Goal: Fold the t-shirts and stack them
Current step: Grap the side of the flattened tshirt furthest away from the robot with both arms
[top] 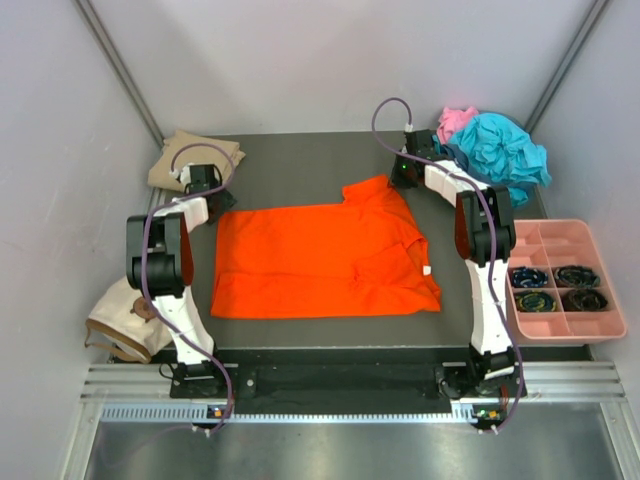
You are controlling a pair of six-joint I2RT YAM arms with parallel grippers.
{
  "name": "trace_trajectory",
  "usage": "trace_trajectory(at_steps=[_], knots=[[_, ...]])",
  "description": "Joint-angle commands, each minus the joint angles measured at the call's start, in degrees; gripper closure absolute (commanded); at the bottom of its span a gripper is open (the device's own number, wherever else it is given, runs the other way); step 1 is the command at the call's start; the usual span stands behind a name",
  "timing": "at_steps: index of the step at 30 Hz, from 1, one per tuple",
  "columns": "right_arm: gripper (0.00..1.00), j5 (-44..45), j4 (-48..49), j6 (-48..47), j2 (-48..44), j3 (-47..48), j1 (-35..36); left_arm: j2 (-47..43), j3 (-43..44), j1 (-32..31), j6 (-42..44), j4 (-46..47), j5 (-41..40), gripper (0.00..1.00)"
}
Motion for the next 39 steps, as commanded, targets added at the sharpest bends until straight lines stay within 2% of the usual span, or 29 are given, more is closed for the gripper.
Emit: trace_trajectory(at_steps=[1,18,24,25,27,28,39], knots=[[1.0,0.24,1.61,-0.07,-0.49,-0.25,-0.36,0.89,-3.57,-0.06,-0.85,-5.8,2.51,0.4],[1.0,-0.03,1.52,0.19,-1.02,-0.42,-0.36,-1.4,-6.65,-0.14,-0.41,-7.82,-0.03,0.42],[1.0,0.32,1.52,-0.07,-1.37,-0.86,-0.36,-0.17,-5.95,-0.14,-0.32,-7.64,0.23,0.56],[1.0,0.32,1.52,-0.07,-1.37,-1.12,-0.27,0.01,-5.6,-0.15,-0.41,-7.64,0.4,0.66],[1.0,0.32,1.61,-0.07,-1.54,-1.21,-0.36,0.45,-5.25,-0.06,-0.49,-7.55,0.41,0.8],[1.0,0.24,1.61,-0.07,-1.54,-1.21,-0.36,0.62,-4.46,-0.06,-0.49,-7.73,0.14,1.0],[1.0,1.2,1.96,-1.04,-6.46,-2.71,-0.36,-1.05,-2.7,-0.06,-0.23,-8.78,-1.26,1.0]])
